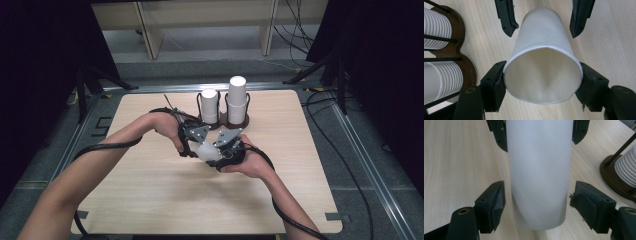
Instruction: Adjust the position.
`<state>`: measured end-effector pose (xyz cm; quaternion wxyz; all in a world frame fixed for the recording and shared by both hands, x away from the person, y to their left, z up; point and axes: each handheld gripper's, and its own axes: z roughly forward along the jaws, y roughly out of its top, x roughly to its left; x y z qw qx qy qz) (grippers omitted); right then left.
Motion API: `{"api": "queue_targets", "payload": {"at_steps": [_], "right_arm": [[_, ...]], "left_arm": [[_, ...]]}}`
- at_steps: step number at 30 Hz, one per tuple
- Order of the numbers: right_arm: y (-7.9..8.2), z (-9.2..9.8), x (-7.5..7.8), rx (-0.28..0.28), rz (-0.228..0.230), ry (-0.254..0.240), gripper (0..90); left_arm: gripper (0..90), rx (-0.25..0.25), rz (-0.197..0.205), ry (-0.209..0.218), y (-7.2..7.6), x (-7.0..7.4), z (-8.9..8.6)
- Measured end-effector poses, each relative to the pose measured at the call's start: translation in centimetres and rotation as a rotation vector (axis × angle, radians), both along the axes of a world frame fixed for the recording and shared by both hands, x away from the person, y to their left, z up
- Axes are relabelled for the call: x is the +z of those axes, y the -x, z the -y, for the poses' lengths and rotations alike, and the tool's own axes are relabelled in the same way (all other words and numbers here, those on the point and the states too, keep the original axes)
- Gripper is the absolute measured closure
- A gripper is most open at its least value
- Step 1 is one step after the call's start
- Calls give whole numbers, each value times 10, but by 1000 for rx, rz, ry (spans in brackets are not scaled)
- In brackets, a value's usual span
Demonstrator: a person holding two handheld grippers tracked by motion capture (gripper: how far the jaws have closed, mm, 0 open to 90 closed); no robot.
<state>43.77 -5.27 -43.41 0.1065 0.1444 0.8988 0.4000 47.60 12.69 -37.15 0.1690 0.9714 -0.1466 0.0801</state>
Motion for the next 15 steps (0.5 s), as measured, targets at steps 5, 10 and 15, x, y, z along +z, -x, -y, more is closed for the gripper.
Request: {"api": "queue_targets", "payload": {"at_steps": [5, 10, 15], "right_arm": [[-2, -2, -1, 19, 18, 0, 272], [0, -4, -1, 6, -2, 5, 277], [-1, -5, -3, 8, 0, 11, 279]], "left_arm": [[316, -1, 0, -2, 1, 0, 0], [316, -16, 5, -17, 1, 0, 2], [316, -23, 13, -10, 0, 1, 2]]}}
